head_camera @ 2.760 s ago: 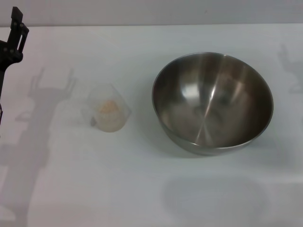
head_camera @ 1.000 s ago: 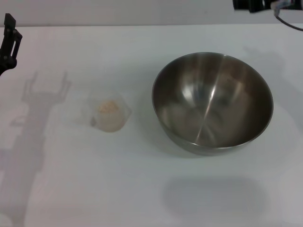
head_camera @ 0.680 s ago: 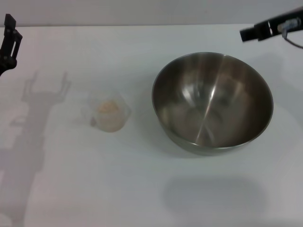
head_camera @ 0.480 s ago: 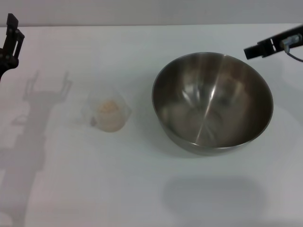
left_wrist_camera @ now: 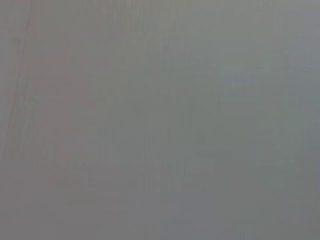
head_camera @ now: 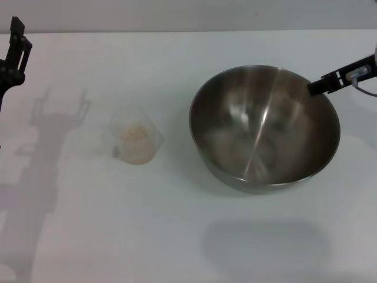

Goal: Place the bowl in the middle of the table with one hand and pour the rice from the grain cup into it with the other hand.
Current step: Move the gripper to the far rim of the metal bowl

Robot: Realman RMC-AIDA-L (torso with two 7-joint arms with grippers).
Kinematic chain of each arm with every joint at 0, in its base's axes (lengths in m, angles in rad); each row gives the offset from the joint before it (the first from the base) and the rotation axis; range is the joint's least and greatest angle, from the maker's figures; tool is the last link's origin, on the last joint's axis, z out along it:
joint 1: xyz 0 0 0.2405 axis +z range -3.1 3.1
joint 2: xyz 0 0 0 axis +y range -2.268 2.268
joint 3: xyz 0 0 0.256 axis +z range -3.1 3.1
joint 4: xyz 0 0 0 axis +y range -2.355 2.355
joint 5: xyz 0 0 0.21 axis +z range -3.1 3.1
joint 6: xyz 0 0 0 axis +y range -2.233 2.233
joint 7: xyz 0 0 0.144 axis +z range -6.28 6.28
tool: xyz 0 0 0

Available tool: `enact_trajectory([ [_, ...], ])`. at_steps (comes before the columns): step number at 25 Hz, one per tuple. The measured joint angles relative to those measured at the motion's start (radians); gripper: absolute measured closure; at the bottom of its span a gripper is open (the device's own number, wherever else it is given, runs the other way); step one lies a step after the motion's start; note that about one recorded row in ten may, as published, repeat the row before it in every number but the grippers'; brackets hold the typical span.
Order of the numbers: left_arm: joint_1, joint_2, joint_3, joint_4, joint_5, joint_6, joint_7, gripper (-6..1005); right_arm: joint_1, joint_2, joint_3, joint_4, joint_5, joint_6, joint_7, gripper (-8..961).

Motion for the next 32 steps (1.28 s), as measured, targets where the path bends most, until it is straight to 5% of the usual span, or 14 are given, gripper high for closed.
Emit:
enact_trajectory([
  [13,0.006,-0.001,0.009,-0.001,0.0,-0.001,0.0,214,0.022,0.004,-0.006,0.131,0.065,-0.062,-0.041,265],
  [19,0.007,-0.001,0.01,-0.004,0.0,0.0,0.0,214,0.014,0.002,0.023,0.151,0.125,-0.064,-0.08,489],
  [32,0.008,0.0,0.011,-0.008,0.0,0.001,0.0,214,0.0,0.004,0.02,0.149,0.127,-0.081,-0.108,792],
])
